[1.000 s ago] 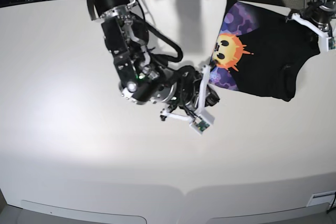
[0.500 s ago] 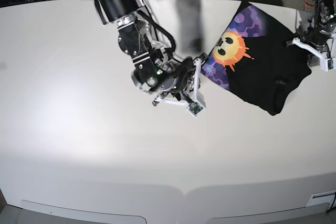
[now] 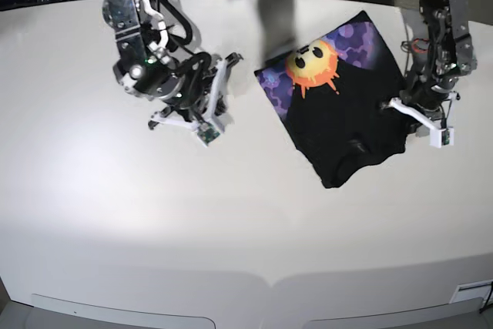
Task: Fold the T-shirt properly
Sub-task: 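Grasp the bundle with both grippers and rotate it on the table, then release the bundle and pull both grippers away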
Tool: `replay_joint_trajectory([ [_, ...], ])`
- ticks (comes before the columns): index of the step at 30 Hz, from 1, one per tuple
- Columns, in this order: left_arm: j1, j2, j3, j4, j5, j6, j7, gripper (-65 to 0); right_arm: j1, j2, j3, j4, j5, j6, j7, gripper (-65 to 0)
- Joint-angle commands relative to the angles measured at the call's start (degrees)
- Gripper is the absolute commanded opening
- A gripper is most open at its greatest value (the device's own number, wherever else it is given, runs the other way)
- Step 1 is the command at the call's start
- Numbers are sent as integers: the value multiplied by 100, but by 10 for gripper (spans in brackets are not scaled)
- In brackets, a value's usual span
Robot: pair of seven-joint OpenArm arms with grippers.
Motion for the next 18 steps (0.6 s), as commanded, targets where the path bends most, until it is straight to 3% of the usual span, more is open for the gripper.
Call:
replay_joint_trajectory([
  [1, -146, 59, 96, -61, 83, -35, 63, -650, -20, 55, 205, 173, 122, 2, 85, -650],
  [5, -549, 304, 428, -457, 310, -42, -94, -650, -289, 179, 1058, 243, 378, 138, 48, -650],
  [10, -966, 411, 693, -723, 629, 59, -153, -650, -514, 203, 1860, 243, 837, 614, 48, -650],
  [18, -1309, 195, 697, -409, 573, 85, -190, -650, -527, 203, 2258, 243, 931, 629, 50, -650],
])
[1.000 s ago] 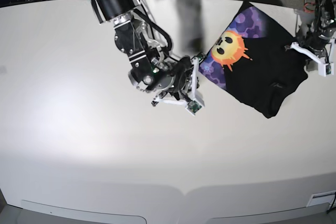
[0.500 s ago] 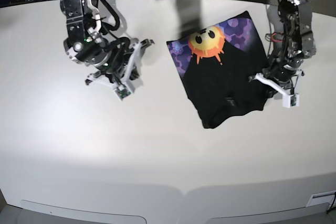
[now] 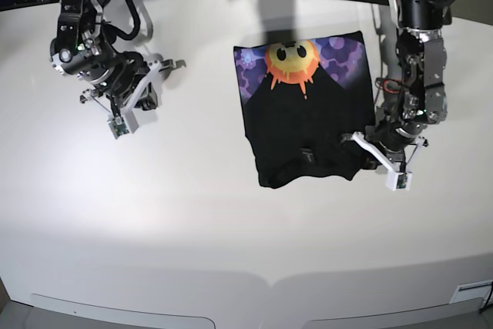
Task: Fold the T-shirt properly
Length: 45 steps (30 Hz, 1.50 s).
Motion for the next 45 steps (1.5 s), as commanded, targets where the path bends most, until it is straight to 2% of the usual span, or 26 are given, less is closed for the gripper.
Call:
replay_joint_trajectory([
  [1, -127, -111, -11, 269, -177, -26, -190, -650, 61, 35, 17, 114, 52, 42, 131, -650],
  [5, -31, -439, -13, 785, -752, -22, -26, -650, 59, 35, 17, 114, 72, 42, 175, -650],
  [8, 323, -822, -15, 1117, -1270, 50, -7, -650, 17, 37, 83, 118, 400, 42, 175, -650],
  [10, 704, -1130, -28, 1390, -1650, 262, -9, -650, -63, 35, 205, 118, 697, 85, 175, -650],
  [13, 1434, -1532, -254, 1934, -2221, 321, -42, -650, -313, 33, 494, 251, 1088, 98, 177, -650],
  [17, 2511, -1770, -927, 2857, -2590, 321, 72, -650, -876, 17, 911, 835, 1342, 101, 162, -650],
  [21, 3563, -1768, -1624, 3620, -2959, 321, 437, -650, -1611, -24, 1344, 1523, 1604, 79, -188, -650],
  [25, 4533, -1766, -2011, 3827, -2986, 319, 428, -650, -2374, -356, 1884, 1915, 1965, 83, -474, -650],
  [27, 4994, -1766, -2090, 3825, -2959, 308, 426, -650, -2776, -586, 2155, 1950, 1974, 136, -420, -650],
  [29, 5462, -1766, -2146, 3825, -2957, 131, 363, -650, -3189, -846, 2422, 1950, 1954, 220, -236, -650],
  [31, 5930, -1766, -2149, 3825, -2879, -66, 48, -650, -3574, -1104, 2664, 1950, 1954, 220, 13, -650],
  [33, 6304, -1698, -2149, 3825, -2684, -162, -208, -650, -3895, -1290, 2844, 1947, 1910, 220, 37, -650],
  [37, 6631, -1294, -2149, 3731, -2033, -328, -221, -650, -4312, -1408, 2887, 1880, 1412, 220, -179, -650],
  [39, 6627, -1073, -2149, 3460, -1993, -433, -249, -650, -4380, -1408, 2887, 1711, 1281, 220, -321, -650],
  [41, 6581, -907, -2138, 2986, -1991, -651, -640, -650, -4363, -1408, 2879, 1325, 1266, 220, -310, -650],
  [43, 6461, -807, -2138, 2371, -1991, -892, -962, -650, -4258, -1366, 2876, 717, 1257, 220, -155, -650],
  [45, 6225, -756, -2138, 1633, -1989, -1093, -994, -650, -4030, -1241, 2876, -68, 1056, 220, 232, -650],
])
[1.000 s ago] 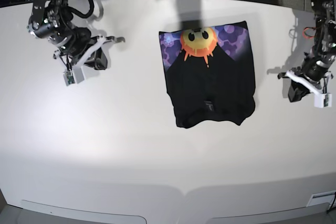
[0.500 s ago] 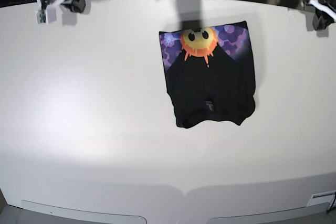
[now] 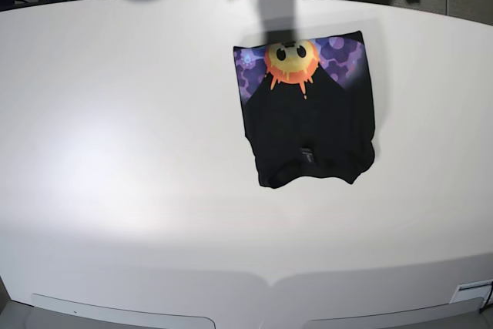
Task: Fold the T-shirt properly
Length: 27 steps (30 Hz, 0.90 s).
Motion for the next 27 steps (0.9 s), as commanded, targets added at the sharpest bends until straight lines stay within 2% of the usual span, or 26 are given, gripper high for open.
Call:
replay_joint_trajectory([
  [1, -44, -33, -33, -315, -72, -142, -70, -650, 63, 155, 35, -323, -109, 23, 251, -650],
  [3, -382, -37, -33, -1172, 70, -356, -175, -650, 431, 411, 35, -1233, -452, 23, 531, -650],
  [5, -754, -35, -33, -2013, 514, -483, -514, -650, 852, 704, 35, -2151, -741, 23, 656, -650],
  [8, -1316, -35, -33, -3263, 1412, -485, -1491, -650, 1467, 1207, -22, -3477, -1091, 23, 973, -650],
  [10, -1696, -37, -33, -4052, 1947, -428, -1950, -650, 1832, 1563, -188, -4306, -1331, 23, 1353, -650],
  [13, -2295, -37, -33, -5047, 2472, -98, -1989, -650, 2352, 2024, -651, -5403, -1526, 23, 1878, -650],
  [15, -2640, -35, -33, -5554, 2636, -31, -1985, -650, 2715, 2229, -1093, -5987, -1624, 23, 2098, -650],
  [16, -2796, -31, -33, -5753, 2695, -33, -1985, -650, 2894, 2304, -1344, -6227, -1626, 23, 2192, -650],
  [20, -3333, 11, -33, -6223, 2719, -31, -1980, -650, 3565, 2409, -2391, -6771, -1622, -522, 2616, -650],
  [23, -3633, 44, -33, -6264, 2820, -20, -1733, -650, 4015, 2341, -3027, -6798, -1578, -743, 2518, -650],
  [27, -3812, 188, -33, -6269, 2857, 361, -1567, -650, 4312, 2232, -3617, -6798, -1574, -999, 2398, -650],
])
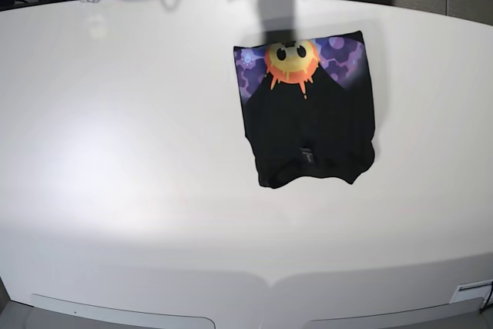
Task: Fold the T-shirt properly
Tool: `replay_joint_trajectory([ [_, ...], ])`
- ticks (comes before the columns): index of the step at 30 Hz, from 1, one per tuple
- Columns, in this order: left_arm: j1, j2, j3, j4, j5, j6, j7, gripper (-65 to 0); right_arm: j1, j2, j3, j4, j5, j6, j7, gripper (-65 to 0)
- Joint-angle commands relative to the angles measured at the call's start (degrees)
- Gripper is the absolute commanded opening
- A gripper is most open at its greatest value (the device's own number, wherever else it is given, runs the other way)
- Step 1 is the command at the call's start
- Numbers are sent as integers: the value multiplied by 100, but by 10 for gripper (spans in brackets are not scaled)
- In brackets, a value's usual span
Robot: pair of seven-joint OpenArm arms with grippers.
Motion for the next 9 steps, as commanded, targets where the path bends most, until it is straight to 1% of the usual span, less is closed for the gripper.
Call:
replay_joint_trajectory([
  [1, 59, -4, -11, 9, 0, 26, 22, -650, 7, 79, -87, 24, -96, -37, -81, -650],
  [4, 17, 122, -11, 9, 2, 39, -9, -650, 22, 85, -197, 24, -105, -247, 61, -650],
  [9, -66, 273, -11, 9, 2, 37, 42, -650, 22, 103, -197, 24, -101, -284, 59, -650],
])
